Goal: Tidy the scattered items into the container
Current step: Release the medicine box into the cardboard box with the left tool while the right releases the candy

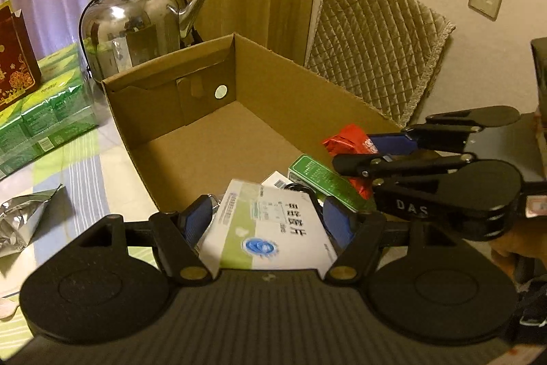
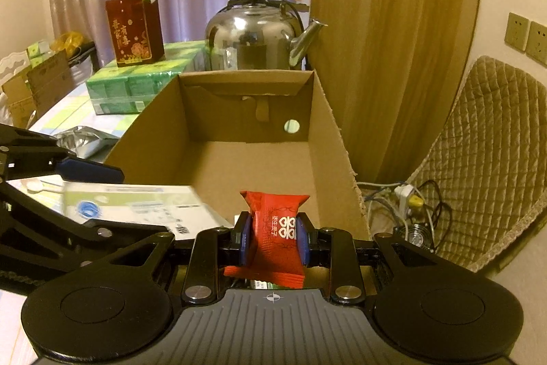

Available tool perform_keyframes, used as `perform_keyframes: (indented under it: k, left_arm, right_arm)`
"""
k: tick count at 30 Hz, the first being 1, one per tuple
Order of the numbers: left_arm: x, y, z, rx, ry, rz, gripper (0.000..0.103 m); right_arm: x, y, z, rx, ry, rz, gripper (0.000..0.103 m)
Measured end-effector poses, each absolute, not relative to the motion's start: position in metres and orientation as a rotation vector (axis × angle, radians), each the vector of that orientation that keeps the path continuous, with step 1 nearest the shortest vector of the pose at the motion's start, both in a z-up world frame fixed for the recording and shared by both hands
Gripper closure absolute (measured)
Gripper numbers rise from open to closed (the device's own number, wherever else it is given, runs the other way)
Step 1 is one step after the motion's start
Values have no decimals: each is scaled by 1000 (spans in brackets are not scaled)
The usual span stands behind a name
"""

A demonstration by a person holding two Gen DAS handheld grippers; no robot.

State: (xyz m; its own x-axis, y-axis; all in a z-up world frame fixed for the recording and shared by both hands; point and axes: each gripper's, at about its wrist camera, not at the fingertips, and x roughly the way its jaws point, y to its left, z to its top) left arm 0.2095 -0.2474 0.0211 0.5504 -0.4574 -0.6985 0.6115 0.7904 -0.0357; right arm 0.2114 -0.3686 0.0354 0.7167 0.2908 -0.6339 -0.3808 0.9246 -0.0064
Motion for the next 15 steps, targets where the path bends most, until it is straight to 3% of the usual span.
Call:
perform_keyframes:
  k: [15]
  left_arm:
    - [186, -201, 39, 161, 711, -552, 34]
  right_arm:
    - [204, -355, 35, -128, 690, 424, 77]
